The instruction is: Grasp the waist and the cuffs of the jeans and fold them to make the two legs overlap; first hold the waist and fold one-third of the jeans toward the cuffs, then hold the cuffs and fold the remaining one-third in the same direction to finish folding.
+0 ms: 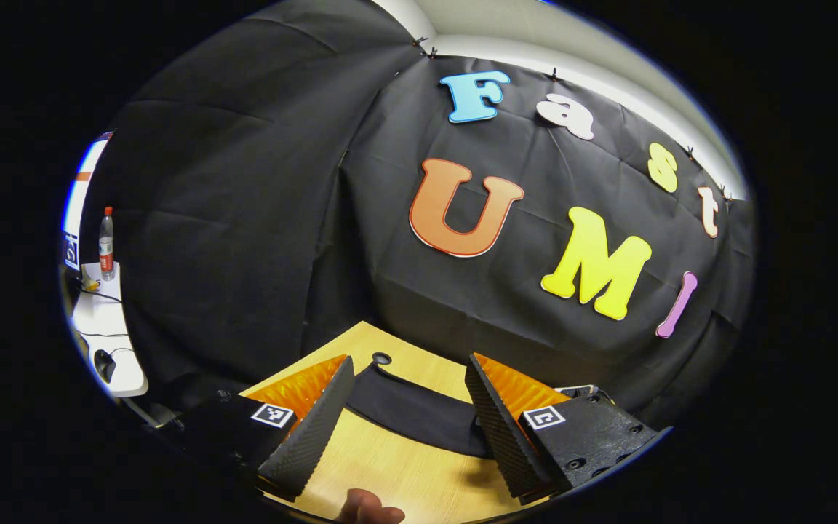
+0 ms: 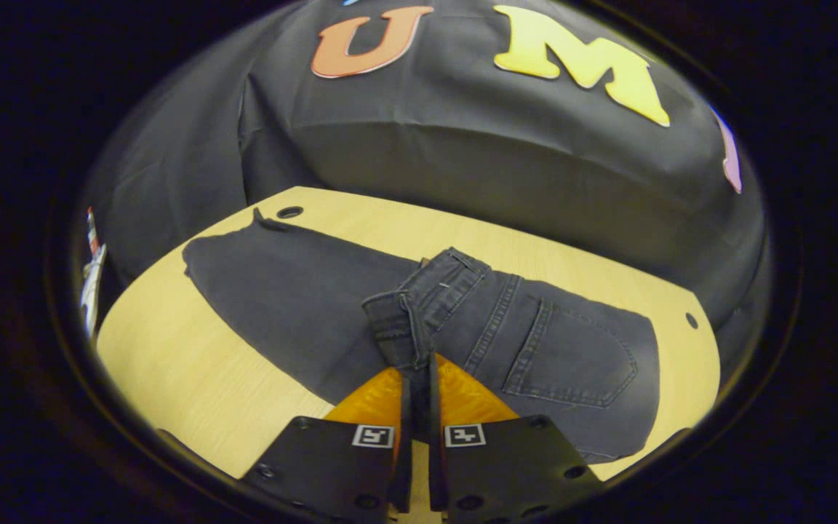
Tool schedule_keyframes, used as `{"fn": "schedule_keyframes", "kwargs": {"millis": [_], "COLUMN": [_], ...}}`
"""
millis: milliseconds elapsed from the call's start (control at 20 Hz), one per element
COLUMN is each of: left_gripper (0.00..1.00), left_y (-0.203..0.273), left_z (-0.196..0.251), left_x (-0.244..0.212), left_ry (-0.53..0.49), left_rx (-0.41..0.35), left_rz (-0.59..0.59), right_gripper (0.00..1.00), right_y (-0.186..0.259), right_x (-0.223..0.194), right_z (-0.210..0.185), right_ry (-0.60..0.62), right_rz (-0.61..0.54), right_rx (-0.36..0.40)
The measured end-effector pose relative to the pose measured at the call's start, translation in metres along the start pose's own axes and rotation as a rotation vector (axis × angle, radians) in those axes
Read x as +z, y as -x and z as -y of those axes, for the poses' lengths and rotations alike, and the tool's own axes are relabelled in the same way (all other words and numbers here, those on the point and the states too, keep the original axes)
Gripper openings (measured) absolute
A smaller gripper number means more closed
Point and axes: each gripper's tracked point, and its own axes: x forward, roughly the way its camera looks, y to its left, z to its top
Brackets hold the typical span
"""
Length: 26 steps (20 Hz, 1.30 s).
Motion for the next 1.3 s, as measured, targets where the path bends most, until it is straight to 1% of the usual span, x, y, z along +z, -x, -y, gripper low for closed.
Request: {"fn": "schedule_keyframes", "kwargs": {"millis": [50,100,150,200,300,400,500,550,600,700,800,850,900,1000,1050,1200,1300], "left_gripper": [0.99,0.99,0.99,0.99,0.99,0.99,0.99,0.99,0.99,0.99,0.99,0.99,0.99,0.99,1.0,0.99,0.99], "left_y": [-0.001,-0.003,-0.005,-0.011,-0.028,-0.047,-0.064,-0.074,-0.083,-0.1,-0.119,-0.127,-0.135,-0.146,-0.149,-0.159,-0.162], "left_z": [0.0,0.0,0.0,0.002,-0.001,-0.011,-0.022,-0.033,-0.046,-0.056,-0.062,-0.068,-0.072,-0.087,-0.096,-0.105,-0.111], "left_x": [0.0,-0.002,-0.005,-0.01,-0.029,-0.05,-0.072,-0.08,-0.09,-0.102,-0.121,-0.134,-0.142,-0.152,-0.155,-0.17,-0.181], "left_ry": [0.001,0.004,0.014,0.036,0.124,0.258,0.421,0.473,0.5,0.572,0.641,0.67,0.712,0.81,0.852,0.966,0.994], "left_rx": [-0.001,-0.004,-0.013,-0.033,-0.053,-0.055,-0.052,-0.025,0.004,0.005,0.012,0.03,0.049,0.089,0.114,0.136,0.172], "left_rz": [0.0,-0.001,-0.009,-0.025,-0.082,-0.139,-0.195,-0.211,-0.215,-0.224,-0.266,-0.294,-0.312,-0.313,-0.314,-0.344,-0.37], "right_gripper": [0.12,0.18,0.27,0.51,1.0,0.99,0.99,0.99,0.99,0.98,0.98,0.98,0.98,0.98,0.98,0.98,0.99], "right_y": [0.002,0.004,0.008,0.007,0.016,0.041,0.078,0.097,0.121,0.175,0.235,0.262,0.288,0.336,0.356,0.411,0.448], "right_x": [-0.003,-0.008,-0.008,-0.007,0.01,0.049,0.103,0.13,0.159,0.207,0.242,0.259,0.272,0.29,0.292,0.288,0.285], "right_z": [-0.003,-0.011,-0.024,-0.033,-0.027,-0.004,0.032,0.056,0.081,0.13,0.177,0.2,0.222,0.262,0.281,0.342,0.376], "right_ry": [0.036,0.062,0.061,0.068,0.067,0.045,0.007,-0.009,-0.022,-0.051,-0.076,-0.088,-0.104,-0.152,-0.172,-0.212,-0.23], "right_rz": [0.021,0.012,-0.002,-0.014,0.035,0.138,0.273,0.35,0.425,0.558,0.68,0.736,0.78,0.839,0.852,0.89,0.924], "right_rx": [0.002,0.046,0.118,0.159,0.136,0.091,0.051,0.018,-0.017,-0.098,-0.183,-0.226,-0.262,-0.322,-0.358,-0.496,-0.578]}}
